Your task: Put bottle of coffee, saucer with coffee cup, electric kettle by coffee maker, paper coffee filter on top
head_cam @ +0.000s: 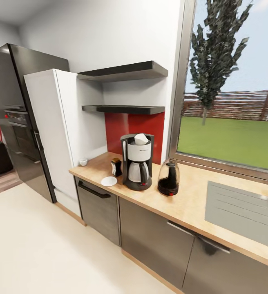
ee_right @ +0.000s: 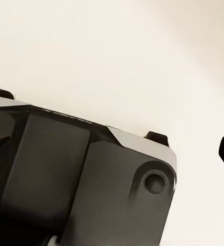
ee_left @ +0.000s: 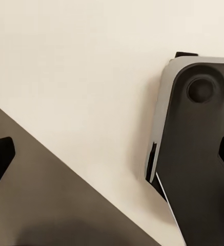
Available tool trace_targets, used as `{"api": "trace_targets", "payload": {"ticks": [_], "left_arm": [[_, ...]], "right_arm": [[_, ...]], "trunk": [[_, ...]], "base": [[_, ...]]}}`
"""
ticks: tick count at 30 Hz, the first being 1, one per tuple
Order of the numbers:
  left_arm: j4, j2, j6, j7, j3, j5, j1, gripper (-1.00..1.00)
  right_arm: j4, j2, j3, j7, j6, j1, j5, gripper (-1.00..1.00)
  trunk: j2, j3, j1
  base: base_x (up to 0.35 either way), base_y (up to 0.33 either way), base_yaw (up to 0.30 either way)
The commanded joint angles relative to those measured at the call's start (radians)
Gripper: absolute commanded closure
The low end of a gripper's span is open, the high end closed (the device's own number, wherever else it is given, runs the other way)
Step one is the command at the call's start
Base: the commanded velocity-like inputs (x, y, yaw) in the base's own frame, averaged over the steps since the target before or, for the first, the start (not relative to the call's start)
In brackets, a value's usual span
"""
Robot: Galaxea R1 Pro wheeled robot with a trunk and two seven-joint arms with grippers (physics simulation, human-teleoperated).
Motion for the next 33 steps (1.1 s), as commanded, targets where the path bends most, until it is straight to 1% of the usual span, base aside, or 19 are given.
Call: {"api": "trace_targets", "payload": {"ticks": [1,7,18,33], "left_arm": [[-0.006,0.000,-0.003,0.001,-0.006,0.010,0.000,-1.00],[-0.018,0.000,-0.003,0.001,-0.008,0.009,0.000,-1.00],[-0.020,0.000,-0.001,0.000,-0.010,0.007,0.000,-1.00],[-0.020,-0.001,-0.001,0.000,-0.009,0.008,0.000,-1.00]], "right_arm": [[0.002,0.001,0.007,0.004,-0.003,-0.001,-0.011,-1.00],[0.001,0.010,0.007,0.006,-0.006,-0.001,-0.013,-1.00],[0.001,0.009,0.006,0.006,-0.007,-0.001,-0.014,-1.00],[0.002,0.009,0.006,0.006,-0.007,-0.001,-0.014,-1.00]], "trunk": [[-0.001,0.000,0.000],[-0.001,0.000,0.000],[-0.001,0.000,0.000],[-0.001,0.000,0.000]], "base": [[0.014,0.308,0.000],[0.076,0.318,0.000],[0.259,0.233,0.227],[0.279,0.235,0.007]]}}
